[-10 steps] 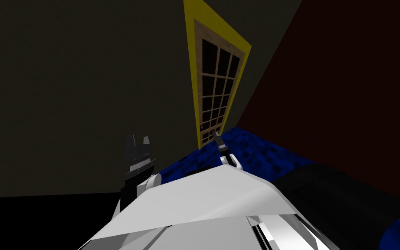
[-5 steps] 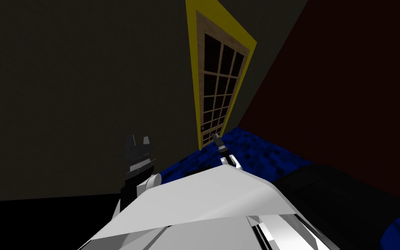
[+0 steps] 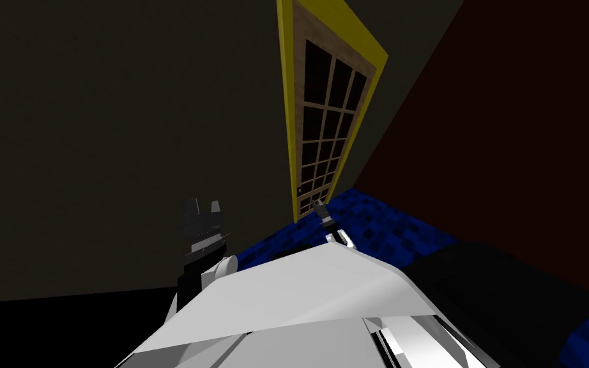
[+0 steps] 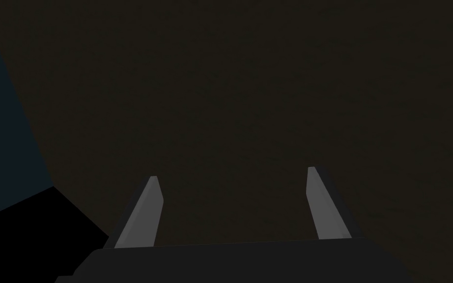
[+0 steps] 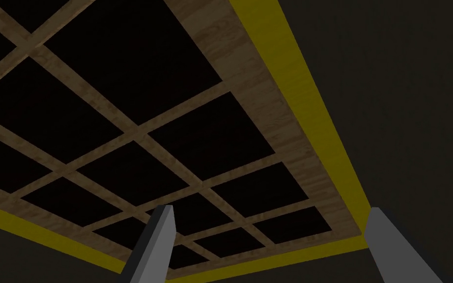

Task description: Pull the door open

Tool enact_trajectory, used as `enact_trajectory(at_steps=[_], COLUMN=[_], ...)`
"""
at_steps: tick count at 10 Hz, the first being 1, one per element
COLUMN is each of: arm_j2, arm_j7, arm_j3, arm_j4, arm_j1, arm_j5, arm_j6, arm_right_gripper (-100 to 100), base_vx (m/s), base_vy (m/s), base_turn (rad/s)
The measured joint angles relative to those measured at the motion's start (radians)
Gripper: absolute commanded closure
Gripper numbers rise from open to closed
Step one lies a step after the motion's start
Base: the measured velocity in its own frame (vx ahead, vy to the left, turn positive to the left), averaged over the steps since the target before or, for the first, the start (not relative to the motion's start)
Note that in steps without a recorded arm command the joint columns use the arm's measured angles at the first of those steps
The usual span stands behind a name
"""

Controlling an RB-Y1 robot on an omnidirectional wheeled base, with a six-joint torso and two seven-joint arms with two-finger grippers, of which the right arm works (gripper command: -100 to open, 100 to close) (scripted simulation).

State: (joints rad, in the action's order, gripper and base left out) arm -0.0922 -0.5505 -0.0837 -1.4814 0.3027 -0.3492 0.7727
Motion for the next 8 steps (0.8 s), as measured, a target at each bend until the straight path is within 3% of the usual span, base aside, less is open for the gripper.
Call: enact_trajectory(at_steps=[8], arm_j2=[-0.010], arm_j7=[-0.145], arm_j3=[-0.041], arm_j4=[0.246], arm_j1=[-0.059], arm_j5=[-0.073], arm_j6=[0.081], arm_right_gripper=[-100], base_vx=[0.090], base_vy=[-0.012], base_turn=[0.038])
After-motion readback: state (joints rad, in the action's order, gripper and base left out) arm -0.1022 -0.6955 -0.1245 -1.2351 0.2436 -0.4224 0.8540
